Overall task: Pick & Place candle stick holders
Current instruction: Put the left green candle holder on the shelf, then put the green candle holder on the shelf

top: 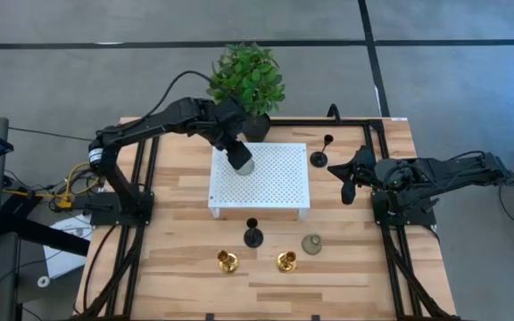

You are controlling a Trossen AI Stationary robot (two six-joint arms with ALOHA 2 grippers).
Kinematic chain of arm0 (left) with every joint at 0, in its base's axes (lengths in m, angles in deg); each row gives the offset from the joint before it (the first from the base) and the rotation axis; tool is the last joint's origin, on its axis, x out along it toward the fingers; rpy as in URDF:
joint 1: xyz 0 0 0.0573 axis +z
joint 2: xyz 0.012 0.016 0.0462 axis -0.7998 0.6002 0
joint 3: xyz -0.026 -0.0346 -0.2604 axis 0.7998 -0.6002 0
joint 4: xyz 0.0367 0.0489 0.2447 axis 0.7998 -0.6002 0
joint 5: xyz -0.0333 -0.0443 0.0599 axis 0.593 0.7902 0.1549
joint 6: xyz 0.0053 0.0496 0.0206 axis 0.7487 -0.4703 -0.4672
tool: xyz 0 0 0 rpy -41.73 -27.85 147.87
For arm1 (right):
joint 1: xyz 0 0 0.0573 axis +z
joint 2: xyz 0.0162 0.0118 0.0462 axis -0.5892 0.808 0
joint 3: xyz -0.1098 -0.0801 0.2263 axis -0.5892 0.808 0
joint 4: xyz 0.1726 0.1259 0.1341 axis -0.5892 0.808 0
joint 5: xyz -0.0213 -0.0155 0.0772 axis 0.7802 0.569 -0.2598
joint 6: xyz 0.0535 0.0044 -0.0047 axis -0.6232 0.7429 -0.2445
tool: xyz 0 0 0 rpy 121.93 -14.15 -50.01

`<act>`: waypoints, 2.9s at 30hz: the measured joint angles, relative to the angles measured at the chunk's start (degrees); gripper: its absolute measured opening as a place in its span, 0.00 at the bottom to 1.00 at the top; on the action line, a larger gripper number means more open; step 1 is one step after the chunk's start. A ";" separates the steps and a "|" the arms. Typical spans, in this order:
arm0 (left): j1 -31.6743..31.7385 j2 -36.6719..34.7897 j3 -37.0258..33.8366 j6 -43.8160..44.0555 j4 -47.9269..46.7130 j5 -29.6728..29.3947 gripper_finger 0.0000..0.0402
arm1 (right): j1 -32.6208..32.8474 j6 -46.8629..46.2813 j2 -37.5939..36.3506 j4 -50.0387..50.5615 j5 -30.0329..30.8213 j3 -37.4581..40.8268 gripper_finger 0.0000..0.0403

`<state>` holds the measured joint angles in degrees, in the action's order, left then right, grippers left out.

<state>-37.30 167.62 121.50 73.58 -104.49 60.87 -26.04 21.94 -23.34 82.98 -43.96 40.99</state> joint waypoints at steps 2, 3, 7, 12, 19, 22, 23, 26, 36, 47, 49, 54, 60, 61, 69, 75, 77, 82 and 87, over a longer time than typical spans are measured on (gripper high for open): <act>0.00 -0.94 0.00 0.00 0.10 0.00 0.34 | 0.00 0.00 -0.01 0.00 -0.01 0.00 0.00; 0.00 -1.47 0.00 0.00 0.14 0.00 0.33 | 0.00 0.00 -0.02 0.00 0.00 0.00 0.00; 0.00 -4.26 0.00 0.22 0.42 0.02 0.29 | 0.00 0.00 -0.01 0.00 -0.01 0.00 0.00; -2.89 -6.97 0.00 1.97 0.64 -0.14 0.23 | 0.00 0.00 0.00 0.00 0.00 0.00 0.00; -13.81 -7.20 -0.15 0.06 0.80 -11.72 0.03 | 0.00 0.00 0.00 0.01 -0.02 0.00 0.00; -17.86 -7.20 -0.18 -0.26 0.82 -16.50 0.02 | 0.00 0.00 -0.01 0.02 0.00 0.00 0.00; -19.03 -7.22 -0.64 -0.30 1.30 -17.76 0.01 | 0.00 0.00 -0.02 0.02 0.00 0.00 0.00; -21.91 -8.19 -4.81 -0.71 3.90 -20.54 0.01 | 0.00 0.00 0.00 0.00 0.00 0.00 0.00; -23.34 -15.82 -29.36 -4.46 31.89 -20.19 0.01 | 0.00 0.00 0.00 0.18 -0.02 0.00 0.00; -23.13 -22.43 -47.33 -2.54 53.04 -24.21 0.01 | -0.02 0.01 -0.02 0.43 0.02 0.00 0.00; -22.84 -21.95 -48.33 -2.53 54.15 -24.53 0.01 | -0.02 0.00 0.00 0.44 0.04 0.00 0.00; -21.95 -21.08 -49.59 -2.51 56.83 -26.99 0.01 | -0.02 0.00 -0.02 0.42 0.09 0.00 0.00; -18.92 -20.61 -49.62 -2.52 58.14 -26.96 0.01 | -0.02 0.00 -0.01 0.42 0.17 0.00 0.00; -18.32 -20.53 -49.64 -2.54 58.03 -26.88 0.01 | -0.02 0.00 -0.02 0.42 0.17 0.00 0.00; -14.58 -20.27 -49.64 -3.27 59.13 -24.69 0.01 | -0.02 0.00 -0.02 0.42 0.20 0.00 0.00; -12.57 -18.51 -49.60 -3.97 61.18 -22.56 0.01 | -0.06 0.00 0.00 0.42 0.20 0.00 0.00; -12.18 -18.19 -49.62 -4.38 61.00 -22.06 0.01 | -0.07 0.00 -0.02 0.44 0.20 0.00 0.00; -12.76 -17.82 -49.66 -3.06 61.76 -19.04 0.01 | -0.07 0.00 -0.02 0.70 0.20 0.00 0.00; -17.68 -20.28 -49.64 -2.77 62.29 -18.33 0.01 | -0.07 0.00 0.00 0.70 0.19 0.00 0.00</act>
<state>-54.98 147.34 71.86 70.82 -42.20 42.54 -26.10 21.94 -23.34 83.68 -43.77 40.99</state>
